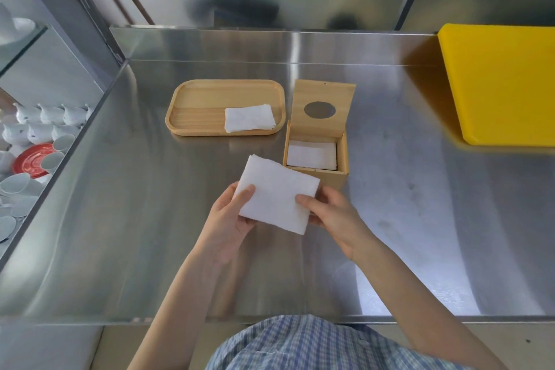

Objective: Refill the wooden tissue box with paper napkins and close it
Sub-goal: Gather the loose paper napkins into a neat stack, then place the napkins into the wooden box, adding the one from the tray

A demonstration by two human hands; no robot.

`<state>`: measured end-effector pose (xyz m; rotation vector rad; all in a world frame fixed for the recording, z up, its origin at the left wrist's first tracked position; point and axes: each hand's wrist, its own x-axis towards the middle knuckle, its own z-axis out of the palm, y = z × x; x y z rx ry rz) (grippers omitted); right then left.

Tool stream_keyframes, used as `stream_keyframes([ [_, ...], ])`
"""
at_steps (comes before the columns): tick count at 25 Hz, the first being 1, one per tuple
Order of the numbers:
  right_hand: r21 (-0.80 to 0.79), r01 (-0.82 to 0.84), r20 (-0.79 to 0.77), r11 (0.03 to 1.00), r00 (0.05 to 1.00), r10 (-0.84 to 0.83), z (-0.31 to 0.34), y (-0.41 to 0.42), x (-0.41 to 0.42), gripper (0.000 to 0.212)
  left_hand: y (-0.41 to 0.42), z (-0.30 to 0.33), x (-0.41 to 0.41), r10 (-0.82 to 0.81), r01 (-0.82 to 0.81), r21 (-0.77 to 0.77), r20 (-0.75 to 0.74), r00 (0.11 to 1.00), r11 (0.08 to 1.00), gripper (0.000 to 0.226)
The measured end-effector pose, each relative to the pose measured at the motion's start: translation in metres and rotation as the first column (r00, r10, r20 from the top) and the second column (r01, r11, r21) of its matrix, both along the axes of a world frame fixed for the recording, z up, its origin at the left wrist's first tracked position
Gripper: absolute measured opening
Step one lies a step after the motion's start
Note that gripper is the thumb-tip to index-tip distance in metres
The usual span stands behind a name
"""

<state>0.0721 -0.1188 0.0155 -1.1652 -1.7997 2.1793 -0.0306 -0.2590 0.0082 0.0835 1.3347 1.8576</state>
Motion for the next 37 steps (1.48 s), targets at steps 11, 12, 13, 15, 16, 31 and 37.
stream_keyframes([
  [11, 0.441, -0.004, 0.071, 0.898, 0.997, -0.031, 0.004, 0.06, 0.001, 0.022, 0.06, 0.003, -0.02, -0.162, -0.043, -0.479, -0.38, 0.911, 0.877, 0.009],
  [12, 0.514, -0.022, 0.1, 0.858, 0.994, -0.034, 0.006, 0.067, -0.002, 0.026, 0.067, 0.004, -0.023, -0.221, -0.052, -0.529, -0.439, 0.871, 0.847, 0.006],
  [13, 0.59, -0.046, 0.129, 0.806, 0.991, -0.038, 0.008, 0.073, -0.006, 0.028, 0.076, 0.005, -0.026, -0.286, -0.071, -0.58, -0.5, 0.817, 0.811, 0.008],
  [15, 0.721, -0.089, 0.154, 0.687, 0.987, -0.034, 0.011, 0.086, -0.015, 0.018, 0.094, 0.009, -0.034, -0.391, -0.123, -0.647, -0.59, 0.707, 0.753, 0.021],
  [16, 0.767, -0.116, 0.166, 0.631, 0.986, -0.02, 0.011, 0.091, -0.02, 0.013, 0.102, 0.01, -0.038, -0.428, -0.143, -0.664, -0.616, 0.662, 0.734, 0.023],
  [31, 0.691, -0.722, 0.723, 0.03, 0.691, -0.016, -0.006, 0.12, -0.074, 0.028, 0.163, -0.012, -0.063, -0.94, -0.466, -0.824, -0.336, -0.058, 0.323, 0.028],
  [37, 0.671, -0.741, 0.742, 0.027, 0.67, -0.038, -0.011, 0.12, -0.079, 0.029, 0.168, -0.016, -0.06, -0.952, -0.476, -0.832, -0.303, -0.038, 0.283, 0.028],
])
